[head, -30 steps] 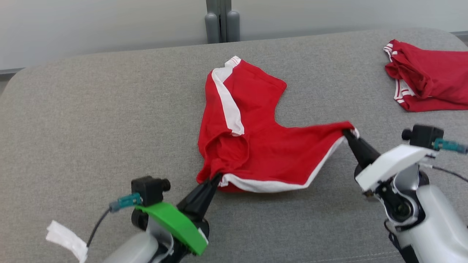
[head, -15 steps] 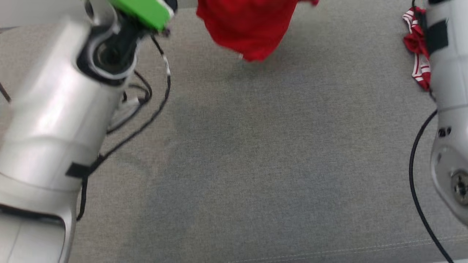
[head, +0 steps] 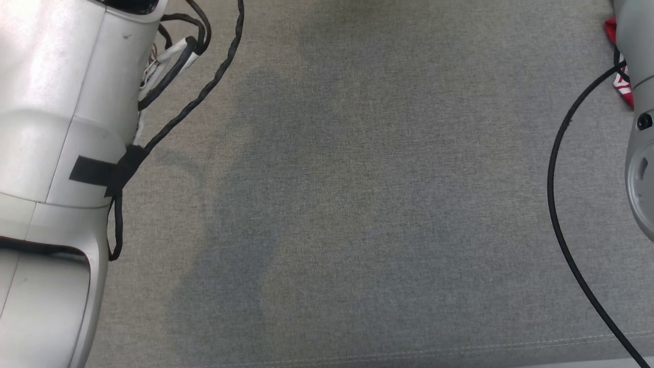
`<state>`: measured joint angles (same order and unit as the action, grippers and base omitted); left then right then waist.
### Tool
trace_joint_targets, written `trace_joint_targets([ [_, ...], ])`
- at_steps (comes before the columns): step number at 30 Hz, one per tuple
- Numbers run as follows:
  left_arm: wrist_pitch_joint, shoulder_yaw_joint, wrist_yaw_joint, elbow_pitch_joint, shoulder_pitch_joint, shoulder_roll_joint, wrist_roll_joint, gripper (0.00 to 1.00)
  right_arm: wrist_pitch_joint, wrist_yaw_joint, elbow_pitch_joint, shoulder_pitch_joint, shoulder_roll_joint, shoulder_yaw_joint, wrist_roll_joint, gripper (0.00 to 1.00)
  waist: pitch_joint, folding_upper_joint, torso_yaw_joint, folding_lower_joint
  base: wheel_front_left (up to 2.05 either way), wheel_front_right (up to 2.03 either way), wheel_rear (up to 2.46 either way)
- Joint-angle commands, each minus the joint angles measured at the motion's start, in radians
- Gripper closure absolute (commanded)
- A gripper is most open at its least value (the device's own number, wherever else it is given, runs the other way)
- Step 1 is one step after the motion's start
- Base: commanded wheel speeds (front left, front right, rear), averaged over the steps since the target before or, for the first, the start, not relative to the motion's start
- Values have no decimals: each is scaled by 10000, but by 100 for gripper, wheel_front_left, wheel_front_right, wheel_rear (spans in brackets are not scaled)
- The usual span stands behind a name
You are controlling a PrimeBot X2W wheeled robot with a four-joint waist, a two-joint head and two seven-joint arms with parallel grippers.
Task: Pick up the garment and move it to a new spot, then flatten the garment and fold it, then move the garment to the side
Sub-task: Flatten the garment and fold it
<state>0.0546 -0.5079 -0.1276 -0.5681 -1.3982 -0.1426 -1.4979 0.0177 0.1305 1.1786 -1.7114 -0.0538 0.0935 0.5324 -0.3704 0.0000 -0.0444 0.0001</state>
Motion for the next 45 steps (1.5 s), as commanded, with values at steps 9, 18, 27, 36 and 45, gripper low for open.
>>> trace_joint_targets([
  [9, 90, -609, -55, -591, -376, -507, 439, 100, -204, -2, 674, -361, -93, -408, -247, 100, -315, 0, 47, -1, 0, 0, 0],
  [18, 316, -823, -55, -207, -549, -996, 227, 100, -514, -3, 953, -706, -740, -443, -494, 100, -460, 0, -15, -1, 0, 0, 0],
  [27, 315, -1308, -56, -123, -795, -1219, 404, 100, -616, -3, 1065, -954, -774, -516, -783, 100, -627, 0, -56, -1, 0, 0, 0],
  [36, -452, -1760, -56, 57, -917, -1553, 817, 100, -911, -3, 837, -969, -516, -866, -635, 100, -784, 0, -58, -1, 0, 0, 0],
  [45, -1719, -2800, -56, 465, 440, -2209, 1385, 100, -444, -3, -879, 1354, -569, -2231, 760, 100, -425, 0, 78, -1, 0, 0, 0],
])
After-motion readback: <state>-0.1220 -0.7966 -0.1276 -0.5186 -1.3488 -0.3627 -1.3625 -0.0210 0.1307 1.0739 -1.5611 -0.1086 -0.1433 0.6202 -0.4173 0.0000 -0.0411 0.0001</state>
